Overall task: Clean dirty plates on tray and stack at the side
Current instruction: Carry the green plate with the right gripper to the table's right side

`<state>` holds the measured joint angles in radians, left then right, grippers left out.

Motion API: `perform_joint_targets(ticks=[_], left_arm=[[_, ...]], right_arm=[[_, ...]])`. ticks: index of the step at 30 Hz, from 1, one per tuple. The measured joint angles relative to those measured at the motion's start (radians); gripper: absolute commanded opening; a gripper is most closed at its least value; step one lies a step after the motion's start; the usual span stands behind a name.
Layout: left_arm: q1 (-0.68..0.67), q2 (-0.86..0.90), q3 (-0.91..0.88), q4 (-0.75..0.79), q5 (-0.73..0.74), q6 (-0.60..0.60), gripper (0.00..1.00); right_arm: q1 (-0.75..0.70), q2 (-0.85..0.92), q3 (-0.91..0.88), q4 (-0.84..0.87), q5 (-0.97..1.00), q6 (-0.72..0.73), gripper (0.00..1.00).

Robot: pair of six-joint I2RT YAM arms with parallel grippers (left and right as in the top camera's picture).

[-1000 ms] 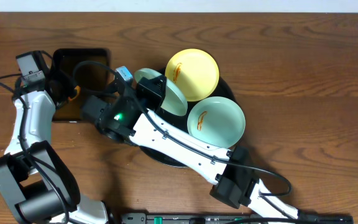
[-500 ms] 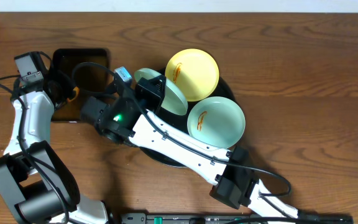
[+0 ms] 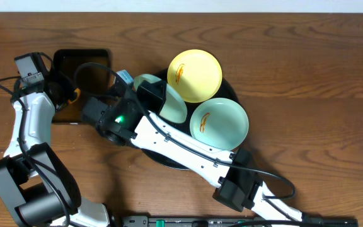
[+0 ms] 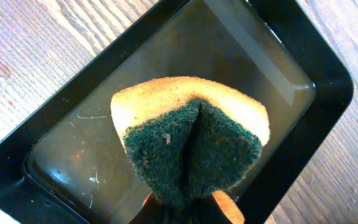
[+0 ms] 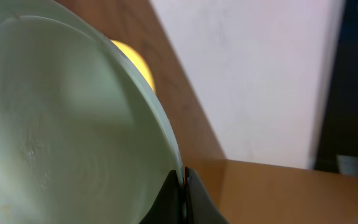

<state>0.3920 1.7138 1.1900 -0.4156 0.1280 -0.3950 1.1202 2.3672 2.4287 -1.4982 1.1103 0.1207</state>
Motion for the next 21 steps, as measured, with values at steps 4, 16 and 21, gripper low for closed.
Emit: perform_joint_targets(ticks=[4, 16, 21], left_arm=[[0.000, 0.000, 0.000, -0.005, 0.000, 0.000, 0.08], [0.000, 0.000, 0.000, -0.015, 0.000, 0.000, 0.07], [0.000, 0.000, 0.000, -0.016, 0.000, 0.000, 0.07]], right_arm=[[-0.021, 0.000, 0.005, 0.006, -0.134, 0.011, 0.01], [-0.404, -0.043, 0.078, -0.026, -0.748, 0.115, 0.01], [-0.661, -0.067, 0.080, -0.040, -0.982, 0.117, 0.01]])
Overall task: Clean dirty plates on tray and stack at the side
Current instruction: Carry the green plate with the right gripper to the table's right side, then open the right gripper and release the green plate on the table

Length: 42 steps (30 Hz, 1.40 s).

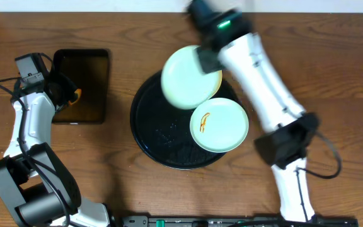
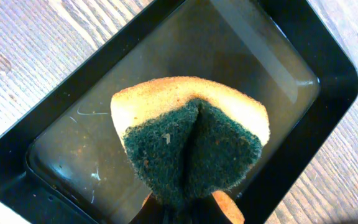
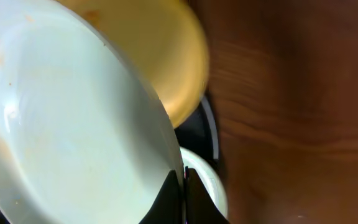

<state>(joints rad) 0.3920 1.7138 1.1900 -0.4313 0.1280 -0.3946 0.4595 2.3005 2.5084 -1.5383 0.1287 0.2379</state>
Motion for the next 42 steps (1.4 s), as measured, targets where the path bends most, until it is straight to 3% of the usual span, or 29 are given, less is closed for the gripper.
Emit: perform_joint_targets(ticks=[8, 18, 26, 28, 33, 34, 36, 37, 39, 42], left_arm=[[0.000, 0.000, 0.000, 0.000, 0.000, 0.000, 0.08], [0.000, 0.000, 0.000, 0.000, 0.000, 0.000, 0.08], [0.000, 0.000, 0.000, 0.000, 0.000, 0.000, 0.08], [0.000, 0.000, 0.000, 0.000, 0.000, 0.000, 0.08], [0.000, 0.000, 0.000, 0.000, 0.000, 0.000, 0.08], [0.000, 0.000, 0.000, 0.000, 0.000, 0.000, 0.08], [0.000, 0.000, 0.000, 0.000, 0.000, 0.000, 0.08], [0.000, 0.000, 0.000, 0.000, 0.000, 0.000, 0.08], [0.000, 0.000, 0.000, 0.000, 0.000, 0.000, 0.08], [0.000, 0.000, 0.000, 0.000, 0.000, 0.000, 0.08]], right_arm=[[-0.325, -0.001, -0.087, 0.018, -0.226, 0.000, 0.01], [-0.583, -0.002, -0.325, 0.164, -0.282, 0.000, 0.01], [-0.620, -0.002, -0.507, 0.300, -0.286, 0.000, 0.02], [-0.620, -0.002, -0.525, 0.307, -0.277, 0.009, 0.11], [-0.620, -0.002, -0.535, 0.305, -0.241, 0.020, 0.04], [-0.620, -0.002, -0.535, 0.305, -0.232, 0.021, 0.06], [-0.620, -0.002, -0.535, 0.298, -0.220, 0.026, 0.30], [-0.620, -0.002, -0.535, 0.294, -0.217, 0.032, 0.38], [-0.620, -0.002, -0.535, 0.281, -0.228, 0.029, 0.40], [-0.620, -0.002, -0.535, 0.266, -0.327, -0.017, 0.30]])
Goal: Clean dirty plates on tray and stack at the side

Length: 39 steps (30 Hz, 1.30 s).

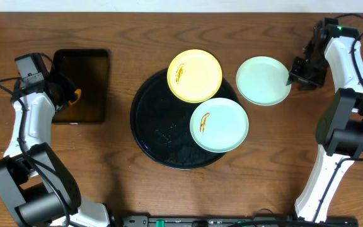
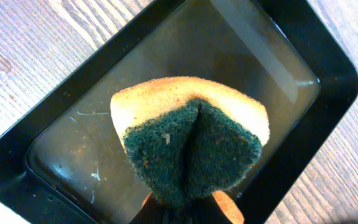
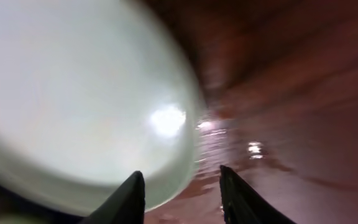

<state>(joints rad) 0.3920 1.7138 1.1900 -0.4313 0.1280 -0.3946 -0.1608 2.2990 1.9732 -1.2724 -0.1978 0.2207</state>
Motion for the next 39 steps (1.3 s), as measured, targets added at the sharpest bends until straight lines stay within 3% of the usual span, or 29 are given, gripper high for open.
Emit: perform_joint_targets(ticks=[2, 4, 6, 8, 9, 11, 16, 20, 25, 29, 39], left_arm=[[0.000, 0.000, 0.000, 0.000, 0.000, 0.000, 0.08], [0.000, 0.000, 0.000, 0.000, 0.000, 0.000, 0.08], [0.000, 0.000, 0.000, 0.000, 0.000, 0.000, 0.08], [0.000, 0.000, 0.000, 0.000, 0.000, 0.000, 0.08], [0.000, 0.000, 0.000, 0.000, 0.000, 0.000, 0.08], [0.000, 0.000, 0.000, 0.000, 0.000, 0.000, 0.08], [0.000, 0.000, 0.000, 0.000, 0.000, 0.000, 0.08], [0.000, 0.000, 0.000, 0.000, 0.000, 0.000, 0.08], [0.000, 0.000, 0.000, -0.006, 0.000, 0.000, 0.08], [0.000, 0.000, 0.000, -0.006, 0.000, 0.000, 0.08], [0.000, 0.000, 0.000, -0.006, 0.000, 0.000, 0.08]], right_arm=[[0.003, -0.003, 0.000, -0.004, -0.088, -0.024, 0.31], [0.014, -0.016, -0.001, 0.010, -0.152, -0.039, 0.40], [0.039, -0.048, -0.003, 0.038, -0.196, -0.048, 0.59], [0.078, -0.095, -0.003, 0.062, -0.207, -0.057, 0.87], [0.105, -0.124, -0.003, 0.075, -0.203, -0.061, 0.93], [0.167, -0.181, -0.003, 0.101, -0.181, -0.054, 0.94], [0.338, -0.244, 0.008, 0.145, -0.060, 0.040, 0.88], [0.446, -0.193, 0.008, 0.174, 0.053, 0.146, 0.63], [0.540, -0.074, 0.008, 0.189, 0.195, 0.274, 0.59], [0.573, -0.007, 0.003, 0.191, 0.248, 0.321, 0.57], [0.571, 0.025, 0.000, 0.204, 0.284, 0.356, 0.30]])
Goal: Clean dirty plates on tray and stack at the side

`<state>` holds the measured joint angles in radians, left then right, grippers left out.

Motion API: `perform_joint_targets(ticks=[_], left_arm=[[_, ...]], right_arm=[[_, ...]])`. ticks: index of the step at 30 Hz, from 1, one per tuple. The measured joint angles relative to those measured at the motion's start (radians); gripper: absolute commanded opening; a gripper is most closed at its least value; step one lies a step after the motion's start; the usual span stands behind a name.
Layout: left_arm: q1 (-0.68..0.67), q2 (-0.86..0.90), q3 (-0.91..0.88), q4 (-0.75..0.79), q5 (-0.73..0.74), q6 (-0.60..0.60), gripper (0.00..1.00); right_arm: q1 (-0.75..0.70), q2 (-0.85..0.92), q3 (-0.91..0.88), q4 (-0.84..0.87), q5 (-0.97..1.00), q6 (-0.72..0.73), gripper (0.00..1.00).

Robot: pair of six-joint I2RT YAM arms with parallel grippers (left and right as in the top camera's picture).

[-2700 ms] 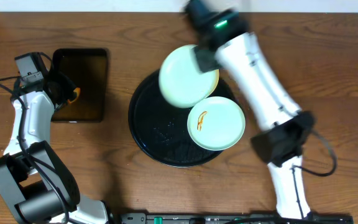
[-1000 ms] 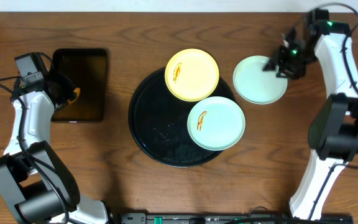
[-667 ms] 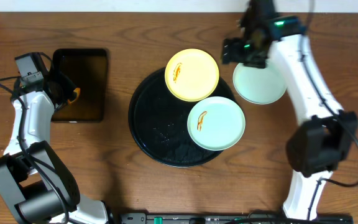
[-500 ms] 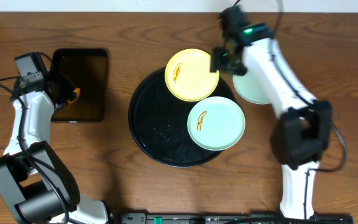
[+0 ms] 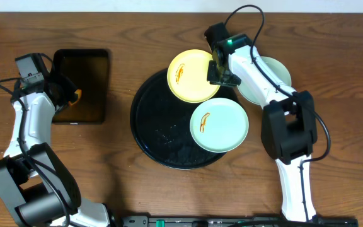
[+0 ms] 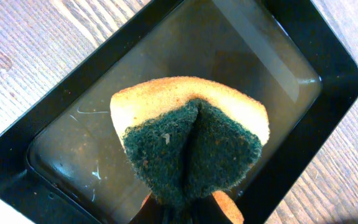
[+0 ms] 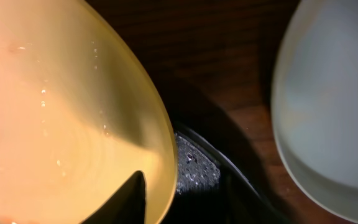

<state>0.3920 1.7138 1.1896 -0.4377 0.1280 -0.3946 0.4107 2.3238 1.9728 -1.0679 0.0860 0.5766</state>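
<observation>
A yellow plate [image 5: 194,75] with an orange smear and a pale green plate [image 5: 219,124] with a like smear lie on the round black tray [image 5: 162,135]. Another pale green plate [image 5: 271,79], with no smear, rests on the table right of the tray. My right gripper [image 5: 222,74] is open, its jaws astride the yellow plate's [image 7: 61,124] right rim, one finger [image 7: 135,199] over the plate. My left gripper [image 6: 188,214] is shut on a yellow-and-green sponge [image 6: 191,143] above the black water basin [image 6: 303,118].
The basin [image 5: 80,85] stands on the wooden table left of the tray. The right arm crosses over the plate on the table [image 7: 334,106]. The table's back edge runs close behind the plates.
My right gripper was open at the right edge of the pale green plate on the table; now it is at the yellow plate's right rim. The left gripper and sponge have not moved.
My right gripper held a pale green plate tilted by the basin, then over the tray's back. Then the plate lay on the table right of the tray, the gripper open beside it. Now the gripper straddles the yellow plate's rim. The sponge stayed over the basin.
</observation>
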Motion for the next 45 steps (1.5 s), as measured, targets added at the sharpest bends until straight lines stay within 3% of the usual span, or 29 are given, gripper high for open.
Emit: perform_joint_targets(ticks=[7, 15, 21, 33, 37, 39, 45], left_arm=[[0.000, 0.000, 0.000, 0.000, 0.000, 0.000, 0.08], [0.000, 0.000, 0.000, 0.000, 0.000, 0.000, 0.08], [0.000, 0.000, 0.000, 0.000, 0.000, 0.000, 0.08], [0.000, 0.000, 0.000, 0.000, 0.000, 0.000, 0.08], [0.000, 0.000, 0.000, 0.000, 0.000, 0.000, 0.08], [0.000, 0.000, 0.000, 0.000, 0.000, 0.000, 0.08], [0.000, 0.000, 0.000, 0.000, 0.000, 0.000, 0.08]], right_arm=[[0.001, 0.037, 0.000, 0.026, -0.029, 0.007, 0.26], [0.017, 0.038, 0.000, 0.053, -0.052, 0.010, 0.04], [0.051, 0.038, 0.000, 0.082, -0.107, 0.015, 0.01], [0.174, 0.038, 0.000, 0.039, -0.143, 0.015, 0.04], [0.204, 0.038, 0.000, -0.002, -0.158, 0.002, 0.10], [0.213, 0.038, 0.000, -0.016, -0.166, -0.012, 0.19], [0.218, 0.039, 0.019, -0.132, -0.190, -0.063, 0.27]])
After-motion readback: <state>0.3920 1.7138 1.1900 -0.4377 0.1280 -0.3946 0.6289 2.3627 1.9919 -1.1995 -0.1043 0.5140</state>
